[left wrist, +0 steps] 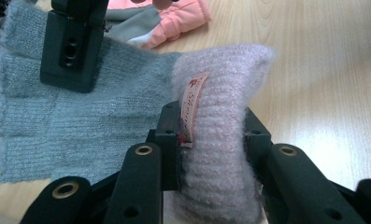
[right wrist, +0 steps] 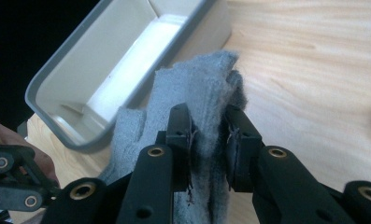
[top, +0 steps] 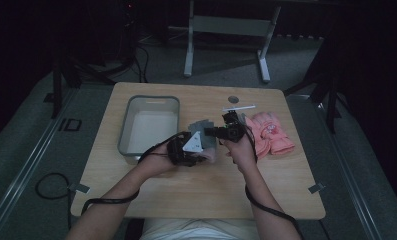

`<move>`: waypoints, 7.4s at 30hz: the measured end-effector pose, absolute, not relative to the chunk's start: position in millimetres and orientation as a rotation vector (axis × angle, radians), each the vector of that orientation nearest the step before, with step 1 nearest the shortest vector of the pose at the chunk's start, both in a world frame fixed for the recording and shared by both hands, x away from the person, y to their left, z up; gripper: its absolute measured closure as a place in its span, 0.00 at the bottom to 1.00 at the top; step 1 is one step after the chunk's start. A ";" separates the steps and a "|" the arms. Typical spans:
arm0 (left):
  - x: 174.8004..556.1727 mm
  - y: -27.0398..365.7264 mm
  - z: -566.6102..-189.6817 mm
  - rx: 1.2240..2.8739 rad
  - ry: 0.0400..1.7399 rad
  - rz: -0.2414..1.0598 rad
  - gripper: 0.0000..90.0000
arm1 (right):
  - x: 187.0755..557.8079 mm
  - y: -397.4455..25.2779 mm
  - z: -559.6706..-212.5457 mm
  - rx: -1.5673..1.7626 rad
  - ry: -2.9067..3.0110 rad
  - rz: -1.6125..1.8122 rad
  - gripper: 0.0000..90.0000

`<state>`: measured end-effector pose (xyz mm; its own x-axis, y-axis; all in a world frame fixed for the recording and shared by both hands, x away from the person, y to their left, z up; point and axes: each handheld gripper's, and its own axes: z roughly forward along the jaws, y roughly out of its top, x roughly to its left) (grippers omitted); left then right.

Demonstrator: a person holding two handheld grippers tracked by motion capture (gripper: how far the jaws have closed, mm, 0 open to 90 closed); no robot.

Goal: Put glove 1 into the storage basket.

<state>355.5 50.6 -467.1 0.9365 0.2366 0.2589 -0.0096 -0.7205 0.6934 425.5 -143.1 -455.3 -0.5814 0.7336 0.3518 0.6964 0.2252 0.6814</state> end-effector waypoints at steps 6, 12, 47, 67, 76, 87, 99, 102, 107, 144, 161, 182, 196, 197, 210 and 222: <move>360.7 62.2 -454.4 2.359 0.158 0.451 0.75 | 432.5 -129.0 -445.0 1.392 2.425 1.317 0.83; 366.4 76.4 -441.6 2.361 0.167 0.483 0.75 | 439.1 -112.0 -431.0 1.339 2.421 1.318 0.83; 382.2 189.0 -426.8 2.413 0.251 0.567 0.75 | 474.4 12.8 -414.0 1.182 2.537 1.309 0.83; 410.8 201.8 -479.4 2.525 0.210 0.514 0.75 | 504.2 37.5 -469.6 1.266 2.603 1.192 0.82; 426.9 191.5 -501.4 2.601 0.185 0.459 0.75 | 514.9 41.4 -493.5 1.307 2.624 1.072 0.82; 433.1 180.5 -510.3 2.747 0.185 0.410 0.73 | 512.8 36.9 -489.4 1.267 2.597 1.089 0.70; 430.7 182.0 -503.3 2.694 0.309 0.412 0.49 | 507.3 7.6 -461.1 1.258 2.554 1.217 0.62; 428.0 182.2 -493.3 2.672 0.315 0.416 0.47 | 504.4 0.0 -454.9 1.253 2.555 1.247 0.61; 423.2 181.9 -470.9 2.607 0.347 0.462 0.47 | 498.3 -10.6 -446.4 1.205 2.564 1.274 0.60; 371.1 84.0 -455.2 2.442 0.341 0.252 0.37 | 441.3 -137.7 -446.5 0.946 2.465 1.340 0.19; 342.6 47.0 -483.5 2.416 0.282 0.165 0.02 | 435.7 -207.9 -442.3 1.090 2.347 1.299 0.16; 308.1 48.2 -541.7 2.291 0.331 0.155 0.02 | 455.7 -258.8 -445.1 1.153 2.249 1.044 0.68; 291.9 55.9 -569.0 2.236 0.326 0.162 0.02 | 491.3 -254.4 -468.9 1.089 2.385 0.894 0.76; 290.8 56.3 -568.8 2.231 0.332 0.181 0.02 | 492.1 -252.9 -473.2 1.090 2.404 0.874 0.77; 288.4 61.0 -568.6 2.186 0.345 0.182 0.02 | 481.1 -281.4 -504.9 1.079 2.469 0.772 0.75; 289.6 61.7 -568.9 2.184 0.343 0.188 0.02 | 471.0 -264.6 -506.5 0.986 2.475 0.852 0.78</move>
